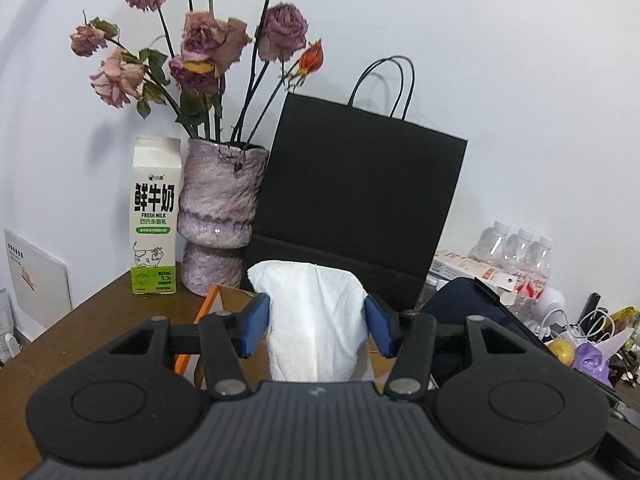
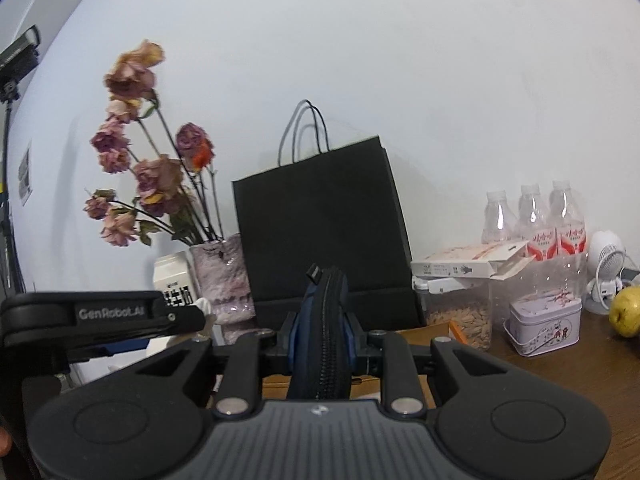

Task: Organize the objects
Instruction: 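Carry the pouch and white cloth over the red box and release both inside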

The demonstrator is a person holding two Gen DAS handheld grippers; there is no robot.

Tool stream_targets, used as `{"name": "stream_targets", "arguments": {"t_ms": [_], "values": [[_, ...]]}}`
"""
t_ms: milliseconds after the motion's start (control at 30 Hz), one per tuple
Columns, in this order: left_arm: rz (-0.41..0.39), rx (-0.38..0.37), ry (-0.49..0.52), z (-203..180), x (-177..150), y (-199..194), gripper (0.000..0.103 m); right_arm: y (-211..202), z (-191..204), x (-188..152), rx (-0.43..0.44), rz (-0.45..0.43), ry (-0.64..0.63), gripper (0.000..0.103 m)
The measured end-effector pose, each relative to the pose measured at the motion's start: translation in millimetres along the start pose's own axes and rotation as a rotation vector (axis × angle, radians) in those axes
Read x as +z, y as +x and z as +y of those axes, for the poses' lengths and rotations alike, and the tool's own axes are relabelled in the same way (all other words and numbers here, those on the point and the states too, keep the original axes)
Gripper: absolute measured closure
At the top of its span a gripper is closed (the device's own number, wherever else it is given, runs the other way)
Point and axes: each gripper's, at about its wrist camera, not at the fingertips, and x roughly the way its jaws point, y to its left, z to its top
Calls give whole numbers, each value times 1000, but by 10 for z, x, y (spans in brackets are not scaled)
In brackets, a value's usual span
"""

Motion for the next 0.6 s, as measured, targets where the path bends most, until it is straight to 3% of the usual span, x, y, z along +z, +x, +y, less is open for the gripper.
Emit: {"name": "stream_targets", "arguments": {"t_ms": [233,333,400,433,467,600], "values": [[39,17,23,-22,-1,307,47,320,-77,-27,-4,56,0,81],[53,30,34,-21,-19,389,30,387,-82,-35,-18,63,-8,78],[49,43,38,-18,-29,415,1,398,-67,-33,-38,63,-25,47],[42,50,37,-16,-34,415,0,406,-62,-38,-48,63,-31,15],[34,60,38,-14,-39,410,0,408,-57,-47,-59,61,-38,2],[47,65,31,9,-32,413,0,412,-46,-66,-75,68,-57,0]]}}
